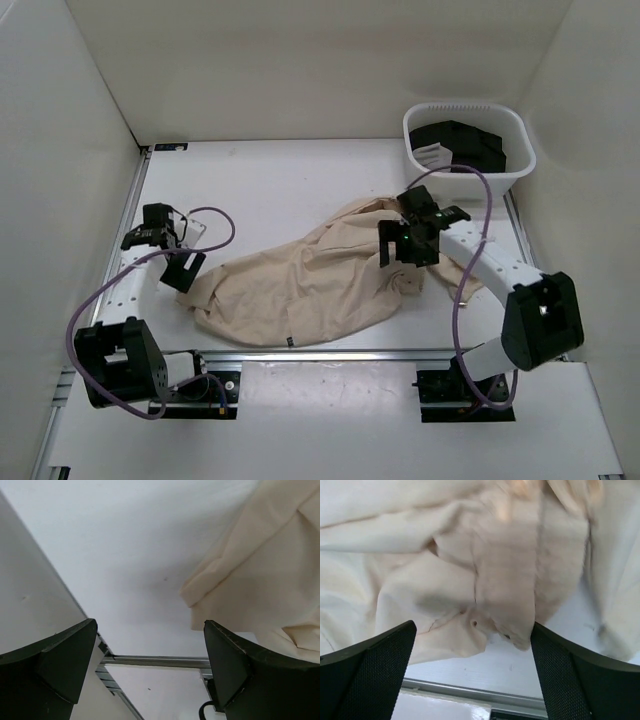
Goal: Fold and stack the trousers
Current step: Flatten the trousers out
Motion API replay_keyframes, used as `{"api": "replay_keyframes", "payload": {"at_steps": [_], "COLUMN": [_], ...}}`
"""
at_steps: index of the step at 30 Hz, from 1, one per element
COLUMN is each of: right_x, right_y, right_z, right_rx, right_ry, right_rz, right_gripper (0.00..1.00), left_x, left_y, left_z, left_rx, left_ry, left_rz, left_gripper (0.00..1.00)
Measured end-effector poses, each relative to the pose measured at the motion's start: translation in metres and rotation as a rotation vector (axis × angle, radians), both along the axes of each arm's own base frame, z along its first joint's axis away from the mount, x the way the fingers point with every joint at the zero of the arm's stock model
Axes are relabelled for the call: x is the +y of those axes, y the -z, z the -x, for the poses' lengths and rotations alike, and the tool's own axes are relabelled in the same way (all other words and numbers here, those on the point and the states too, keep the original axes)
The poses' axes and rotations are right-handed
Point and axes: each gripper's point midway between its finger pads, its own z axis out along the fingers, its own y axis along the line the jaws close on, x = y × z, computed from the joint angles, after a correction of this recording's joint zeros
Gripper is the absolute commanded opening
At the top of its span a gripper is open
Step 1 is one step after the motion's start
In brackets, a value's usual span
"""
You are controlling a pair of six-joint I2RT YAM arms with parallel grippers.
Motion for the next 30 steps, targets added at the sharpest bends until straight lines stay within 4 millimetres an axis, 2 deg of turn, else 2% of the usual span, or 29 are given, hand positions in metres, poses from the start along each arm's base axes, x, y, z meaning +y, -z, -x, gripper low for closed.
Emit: {"api": "replay_keyframes", "payload": {"at_steps": [1, 5, 6, 8, 10, 11, 13, 14, 16, 18, 19, 20, 21, 22, 24, 26, 29, 30], "right_x": [-0.005, -0.03, -0.035, -0.041, -0.044, -0.044, -0.045, -0.044, -0.045, -0.049, -0.052, -0.054, -0.057, -0.058, -0.059, -0.057, -0.057, -0.058], "right_y": [0.001, -0.001, -0.001, 0.003, 0.012, 0.018, 0.03, 0.037, 0.049, 0.062, 0.069, 0.07, 0.072, 0.074, 0.08, 0.081, 0.077, 0.072], "right_z": [0.004, 0.021, 0.026, 0.032, 0.034, 0.035, 0.037, 0.038, 0.038, 0.034, 0.033, 0.029, 0.022, 0.019, 0.014, 0.01, 0.01, 0.008], "right_rx": [0.0, -0.024, -0.03, -0.026, -0.005, 0.005, 0.03, 0.045, 0.07, 0.084, 0.093, 0.098, 0.081, 0.088, 0.094, 0.098, 0.105, 0.104], "right_ry": [0.027, 0.228, 0.277, 0.363, 0.424, 0.45, 0.488, 0.504, 0.532, 0.57, 0.595, 0.617, 0.632, 0.643, 0.663, 0.662, 0.65, 0.644], "right_rz": [-0.014, -0.105, -0.128, -0.162, -0.177, -0.184, -0.191, -0.194, -0.2, -0.205, -0.211, -0.23, -0.245, -0.259, -0.278, -0.3, -0.304, -0.3], "right_gripper": [0.98, 0.82, 0.8, 0.8, 0.85, 0.89, 0.96, 0.96, 0.96, 0.88, 0.71, 0.6, 0.43, 0.18, 0.0, 0.0, 0.0, 0.0], "left_x": [-0.002, -0.019, -0.027, -0.043, -0.056, -0.059, -0.06, -0.059, -0.056, -0.054, -0.054, -0.053, -0.052, -0.051, -0.048, -0.043, -0.026, -0.018], "left_y": [0.006, 0.031, 0.037, 0.049, 0.058, 0.062, 0.072, 0.077, 0.087, 0.092, 0.092, 0.091, 0.09, 0.087, 0.077, 0.06, 0.016, -0.003], "left_z": [0.004, 0.019, 0.022, 0.027, 0.028, 0.029, 0.031, 0.034, 0.041, 0.045, 0.045, 0.044, 0.043, 0.041, 0.034, 0.018, -0.018, -0.032], "left_rx": [0.018, 0.082, 0.098, 0.13, 0.152, 0.16, 0.176, 0.187, 0.218, 0.236, 0.234, 0.228, 0.221, 0.209, 0.179, 0.126, -0.001, -0.056], "left_ry": [0.006, 0.045, 0.064, 0.111, 0.146, 0.156, 0.153, 0.142, 0.124, 0.107, 0.1, 0.093, 0.086, 0.08, 0.061, 0.039, -0.018, -0.038], "left_rz": [0.009, 0.07, 0.089, 0.12, 0.138, 0.14, 0.134, 0.131, 0.113, 0.105, 0.104, 0.103, 0.099, 0.093, 0.082, 0.078, 0.079, 0.077], "left_gripper": [0.99, 1.0, 1.0, 1.0, 0.98, 0.85, 0.67, 0.46, 0.32, 0.17, 0.14, 0.14, 0.14, 0.14, 0.14, 0.23, 0.33, 0.47]}}
